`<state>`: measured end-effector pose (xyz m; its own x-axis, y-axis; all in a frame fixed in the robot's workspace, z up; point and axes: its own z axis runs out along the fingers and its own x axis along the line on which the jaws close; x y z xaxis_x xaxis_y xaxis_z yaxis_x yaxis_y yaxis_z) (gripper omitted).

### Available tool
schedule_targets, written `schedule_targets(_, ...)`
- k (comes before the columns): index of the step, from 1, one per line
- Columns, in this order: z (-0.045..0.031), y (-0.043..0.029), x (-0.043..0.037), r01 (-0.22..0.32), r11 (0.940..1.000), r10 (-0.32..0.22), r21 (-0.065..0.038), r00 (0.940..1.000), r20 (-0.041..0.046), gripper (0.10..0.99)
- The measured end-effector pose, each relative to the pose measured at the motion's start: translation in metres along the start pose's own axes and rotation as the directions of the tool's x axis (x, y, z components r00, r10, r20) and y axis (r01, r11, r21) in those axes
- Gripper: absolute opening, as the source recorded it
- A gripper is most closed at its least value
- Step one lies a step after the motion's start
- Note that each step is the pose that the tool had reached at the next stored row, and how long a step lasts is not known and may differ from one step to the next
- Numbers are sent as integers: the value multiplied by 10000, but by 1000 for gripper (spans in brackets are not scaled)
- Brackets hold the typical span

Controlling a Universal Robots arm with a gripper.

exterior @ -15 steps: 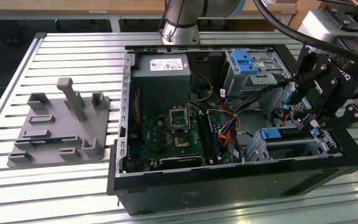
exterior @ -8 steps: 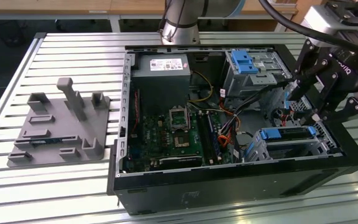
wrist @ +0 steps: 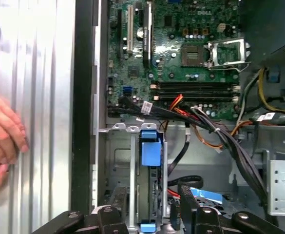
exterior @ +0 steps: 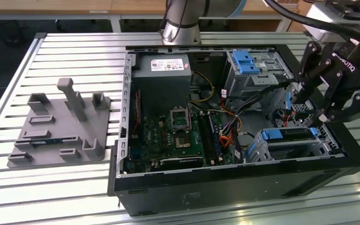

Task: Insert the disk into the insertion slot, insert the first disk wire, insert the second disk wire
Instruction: 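Insert the first disk wire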

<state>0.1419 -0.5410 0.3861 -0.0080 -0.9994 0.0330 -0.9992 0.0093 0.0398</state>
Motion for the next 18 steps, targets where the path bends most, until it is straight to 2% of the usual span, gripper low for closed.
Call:
schedule_targets(1,2,-12,-10,-6,10000,6,0,10000,-74,557)
schedule_targets(2,4,-34,-20,-14,10000,14,1,10000,-92,557)
schedule_targets(8,30,-204,-52,-108,9999,108,-3,9999,-91,557)
schedule_targets(11,49,-223,-78,-184,9998,184,-4,9997,-172,557)
schedule_targets(16,92,-243,-201,-220,9998,219,-3,9995,-232,557)
schedule_targets(17,98,-243,-207,-243,9997,243,-2,9993,-297,557)
schedule_targets(18,99,-243,-208,-270,9996,270,2,9987,-421,557)
